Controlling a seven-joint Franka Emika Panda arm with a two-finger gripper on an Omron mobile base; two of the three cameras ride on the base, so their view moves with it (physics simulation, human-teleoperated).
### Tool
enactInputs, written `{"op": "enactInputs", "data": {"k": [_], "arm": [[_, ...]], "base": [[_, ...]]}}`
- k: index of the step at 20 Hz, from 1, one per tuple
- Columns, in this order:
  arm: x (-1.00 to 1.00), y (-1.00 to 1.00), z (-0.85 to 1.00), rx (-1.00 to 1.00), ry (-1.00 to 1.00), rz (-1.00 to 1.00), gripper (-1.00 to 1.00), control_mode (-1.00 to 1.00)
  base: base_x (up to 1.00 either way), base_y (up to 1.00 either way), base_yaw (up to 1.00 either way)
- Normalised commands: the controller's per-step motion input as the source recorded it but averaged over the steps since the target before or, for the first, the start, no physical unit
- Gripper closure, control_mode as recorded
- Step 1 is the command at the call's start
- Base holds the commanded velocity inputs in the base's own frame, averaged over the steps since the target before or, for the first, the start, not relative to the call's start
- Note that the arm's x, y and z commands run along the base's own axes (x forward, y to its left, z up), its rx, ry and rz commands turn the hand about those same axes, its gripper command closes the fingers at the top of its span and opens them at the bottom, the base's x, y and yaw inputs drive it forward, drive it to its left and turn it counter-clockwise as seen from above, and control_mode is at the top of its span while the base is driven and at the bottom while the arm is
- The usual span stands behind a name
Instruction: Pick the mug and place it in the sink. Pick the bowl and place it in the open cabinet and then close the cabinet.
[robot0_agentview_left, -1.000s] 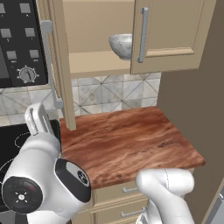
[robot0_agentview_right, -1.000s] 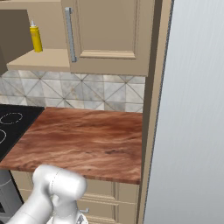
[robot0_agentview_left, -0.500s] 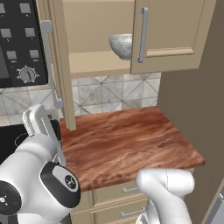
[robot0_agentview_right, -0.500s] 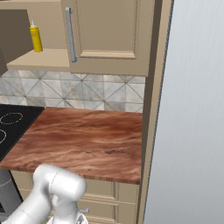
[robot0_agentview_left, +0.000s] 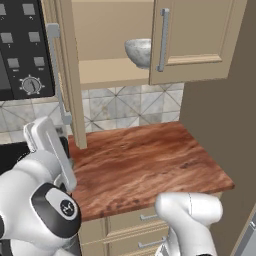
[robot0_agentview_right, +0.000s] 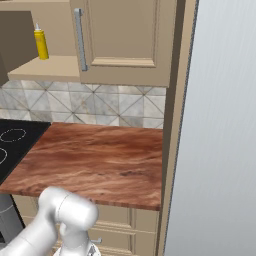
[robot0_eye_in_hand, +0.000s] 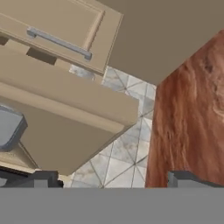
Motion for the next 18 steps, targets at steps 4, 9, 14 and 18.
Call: {"op": "enactInputs", "data": {"k": [4,9,14,18], "arm": [[0.24,0.00,0.00,0.00,0.00,-0.11,-1.00,-1.00],[0.17,0.00,0.00,0.00,0.00,-0.10,-1.00,-1.00],[0.14,0.00,0.00,0.00,0.00,-0.09,-1.00,-1.00],[0.09,0.00,0.00,0.00,0.00,-0.10,-1.00,-1.00]], "base": [[0.00,0.00,0.00],[0.00,0.00,0.00],[0.00,0.00,0.00],[0.00,0.00,0.00]]}}
